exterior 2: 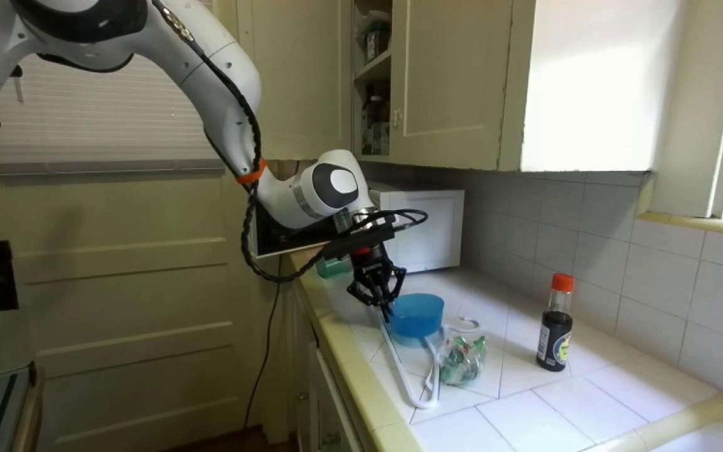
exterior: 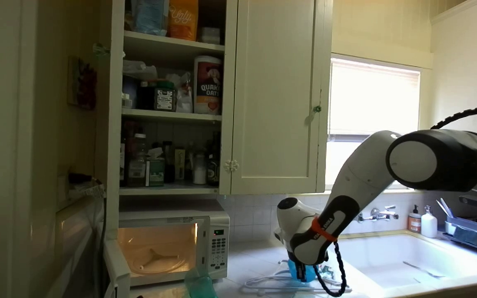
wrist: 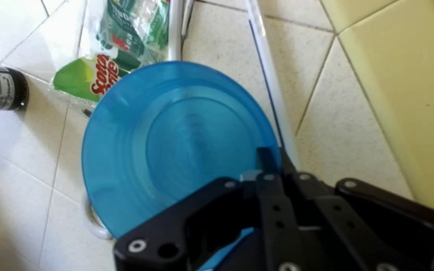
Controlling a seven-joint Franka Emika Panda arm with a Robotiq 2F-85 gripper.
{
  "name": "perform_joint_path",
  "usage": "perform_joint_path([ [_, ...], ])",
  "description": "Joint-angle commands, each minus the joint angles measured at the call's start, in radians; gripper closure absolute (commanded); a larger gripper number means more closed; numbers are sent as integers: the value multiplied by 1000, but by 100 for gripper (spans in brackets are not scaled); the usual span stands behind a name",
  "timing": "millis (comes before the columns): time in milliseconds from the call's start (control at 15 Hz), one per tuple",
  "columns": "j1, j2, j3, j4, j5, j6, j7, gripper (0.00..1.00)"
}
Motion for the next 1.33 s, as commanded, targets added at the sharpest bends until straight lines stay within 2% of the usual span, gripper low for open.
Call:
perform_joint_path([
  [0, 5, -211, 32, -238, -80, 33, -106, 99],
  [200, 25, -359, 72, -373, -151, 42, -150, 99],
  [400, 54, -485, 139, -465, -128, 28, -244, 99],
  [533, 81, -509, 172, -464, -85, 29, -336, 99],
  [800, 128, -486, 202, -395, -70, 36, -521, 99],
  [867, 136, -462, 207, -361, -44, 38, -587, 99],
  [933, 147, -411, 216, -318, 44, -1, -667, 99],
  [1000, 137, -485, 209, -384, -41, 16, -541, 96],
  [1133, 144, -448, 215, -347, 19, 15, -624, 96],
  [1267, 144, -421, 216, -330, 25, 15, -638, 96],
])
